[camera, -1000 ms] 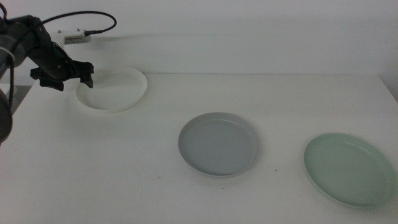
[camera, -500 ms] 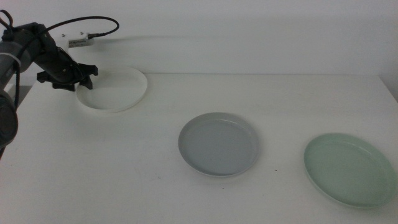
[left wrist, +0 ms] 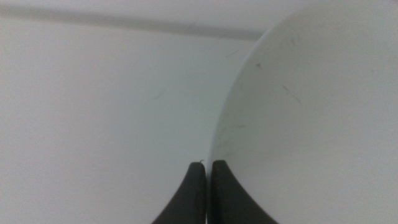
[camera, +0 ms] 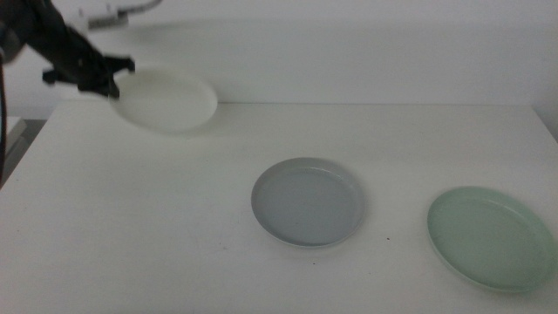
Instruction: Stack the three bowls on top of each other.
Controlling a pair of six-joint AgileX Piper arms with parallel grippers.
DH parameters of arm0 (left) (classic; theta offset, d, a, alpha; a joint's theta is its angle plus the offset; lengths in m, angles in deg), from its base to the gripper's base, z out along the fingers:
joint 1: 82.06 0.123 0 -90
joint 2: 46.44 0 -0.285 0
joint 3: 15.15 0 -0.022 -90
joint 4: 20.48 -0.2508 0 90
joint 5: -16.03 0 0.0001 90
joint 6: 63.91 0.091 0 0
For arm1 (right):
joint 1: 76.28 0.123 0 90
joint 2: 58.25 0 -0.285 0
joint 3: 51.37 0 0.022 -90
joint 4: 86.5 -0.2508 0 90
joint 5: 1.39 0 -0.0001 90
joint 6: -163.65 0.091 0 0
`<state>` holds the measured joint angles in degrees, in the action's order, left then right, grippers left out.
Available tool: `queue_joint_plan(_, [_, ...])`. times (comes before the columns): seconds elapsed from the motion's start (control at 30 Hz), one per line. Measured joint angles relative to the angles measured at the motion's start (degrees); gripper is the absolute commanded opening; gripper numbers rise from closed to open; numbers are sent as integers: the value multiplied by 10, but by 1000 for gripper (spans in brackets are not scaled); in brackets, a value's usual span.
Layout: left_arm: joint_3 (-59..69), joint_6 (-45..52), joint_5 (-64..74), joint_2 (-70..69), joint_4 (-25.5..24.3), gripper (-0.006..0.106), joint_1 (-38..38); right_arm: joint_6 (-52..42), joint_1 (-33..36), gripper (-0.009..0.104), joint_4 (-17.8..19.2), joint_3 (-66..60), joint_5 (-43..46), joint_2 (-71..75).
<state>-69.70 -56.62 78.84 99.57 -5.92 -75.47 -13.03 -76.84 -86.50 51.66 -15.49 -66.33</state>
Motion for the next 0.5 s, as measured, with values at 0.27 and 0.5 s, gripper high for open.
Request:
queue_joint_plan(0.27, [206,-6,-92,-170,11,-2,-89,0,0,93,0,0,0,0])
queue_joint_plan(0.5, [349,-55,-151,-250,10,-2,-197,0,0,93,0,0,0,0])
